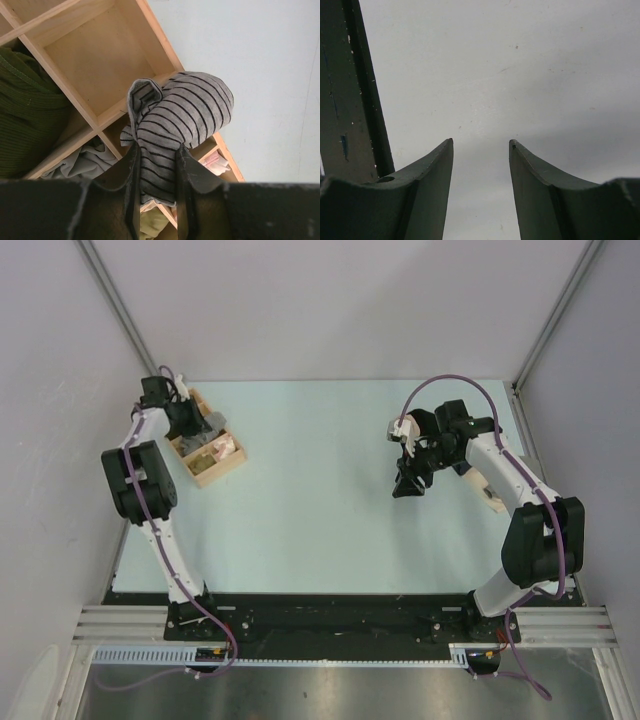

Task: Roll the underwear
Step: Place the underwear in the storage box.

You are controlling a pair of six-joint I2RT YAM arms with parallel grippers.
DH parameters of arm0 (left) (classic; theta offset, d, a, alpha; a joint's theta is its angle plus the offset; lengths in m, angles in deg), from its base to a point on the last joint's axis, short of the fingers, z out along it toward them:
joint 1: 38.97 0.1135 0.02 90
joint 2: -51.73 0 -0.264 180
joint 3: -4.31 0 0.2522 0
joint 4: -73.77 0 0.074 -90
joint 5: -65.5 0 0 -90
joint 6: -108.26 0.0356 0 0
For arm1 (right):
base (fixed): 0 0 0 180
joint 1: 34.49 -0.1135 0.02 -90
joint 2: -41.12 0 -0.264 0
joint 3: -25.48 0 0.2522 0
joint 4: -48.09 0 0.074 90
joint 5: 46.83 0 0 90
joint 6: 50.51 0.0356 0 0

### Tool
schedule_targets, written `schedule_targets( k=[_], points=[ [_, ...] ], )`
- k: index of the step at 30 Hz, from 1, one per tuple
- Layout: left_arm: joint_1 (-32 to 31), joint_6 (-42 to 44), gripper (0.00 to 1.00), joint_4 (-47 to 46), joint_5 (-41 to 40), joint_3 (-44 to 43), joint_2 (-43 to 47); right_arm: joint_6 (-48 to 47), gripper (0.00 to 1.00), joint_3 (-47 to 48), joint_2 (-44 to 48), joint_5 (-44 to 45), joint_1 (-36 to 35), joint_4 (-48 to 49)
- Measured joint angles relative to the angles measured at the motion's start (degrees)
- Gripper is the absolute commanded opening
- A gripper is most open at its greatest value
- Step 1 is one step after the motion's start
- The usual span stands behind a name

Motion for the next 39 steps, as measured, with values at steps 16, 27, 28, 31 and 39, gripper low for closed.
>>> schedule_targets(
  k=[16,27,28,31,39],
  points=[
    [-3.1,3.6,0.11,14.1,-8.6,-13.5,-6.2,-1.4,0.53,0.0,1.3,0.0,0.1,-0.7],
    [-2.2,1.3,0.10,6.6,-3.1,-6.7,-2.4,-1.9,0.52,0.0,1.7,-0.3,0.7,-1.4],
    [-2.0,0.5,0.10,4.4,-2.0,-5.5,-1.9,-2.0,0.52,0.0,1.7,-0.3,0.7,-1.4],
    [-1.9,-1.6,0.10,-1.1,0.3,-1.8,-0.7,-2.1,0.52,0.0,1.7,-0.3,0.7,-1.7],
    [-1.4,-7.2,0.10,-14.4,5.1,7.7,3.2,-2.2,0.52,0.0,1.7,-0.6,0.7,-2.0]
  ],
)
